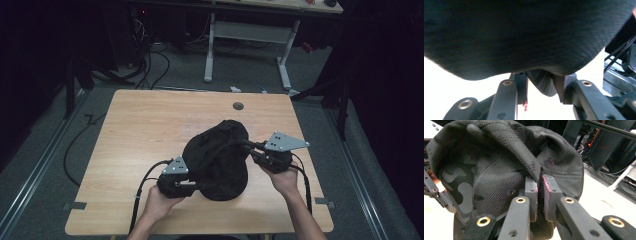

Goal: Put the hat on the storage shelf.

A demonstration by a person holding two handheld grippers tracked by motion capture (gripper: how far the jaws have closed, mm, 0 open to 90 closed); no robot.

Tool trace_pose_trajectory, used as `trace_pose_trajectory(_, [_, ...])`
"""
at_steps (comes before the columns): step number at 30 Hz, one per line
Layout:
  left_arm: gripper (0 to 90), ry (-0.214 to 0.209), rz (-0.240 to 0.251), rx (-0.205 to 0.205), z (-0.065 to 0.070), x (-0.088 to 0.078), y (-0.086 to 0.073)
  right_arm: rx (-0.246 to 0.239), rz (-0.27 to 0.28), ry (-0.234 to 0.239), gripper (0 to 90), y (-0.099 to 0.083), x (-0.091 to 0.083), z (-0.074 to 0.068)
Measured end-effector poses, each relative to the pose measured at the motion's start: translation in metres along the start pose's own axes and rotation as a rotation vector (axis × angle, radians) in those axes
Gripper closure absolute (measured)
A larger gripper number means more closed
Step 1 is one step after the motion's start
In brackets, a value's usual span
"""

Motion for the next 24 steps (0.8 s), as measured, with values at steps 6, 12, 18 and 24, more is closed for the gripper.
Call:
trace_pose_trajectory(6, [79.7,-0.048,0.003,-0.022,0.002,-0.005,0.001,0.010,0.008,-0.001,79.3,0.000,0.001,0.001])
trace_pose_trajectory(12, [85.7,-0.083,0.015,-0.033,0.007,-0.009,0.002,0.028,0.025,-0.008,75.1,0.001,0.001,0.002])
trace_pose_trajectory(18, [85.9,-0.069,0.037,-0.010,0.008,-0.011,0.003,0.064,0.025,-0.005,63.9,0.001,0.001,0.004])
trace_pose_trajectory(24, [85.9,-0.034,0.072,-0.025,0.002,-0.017,0.008,0.104,-0.011,0.007,55.2,-0.005,0.002,0.009])
Point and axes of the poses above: each handheld gripper's, and its own axes: x roughly forward along the jaws, y roughly out of its top, z roughly to its right, the point moved 3 cm from there along x, roughly forward along the jaws, and after that the axes turned 11 degrees about x, right-handed, at the moved point
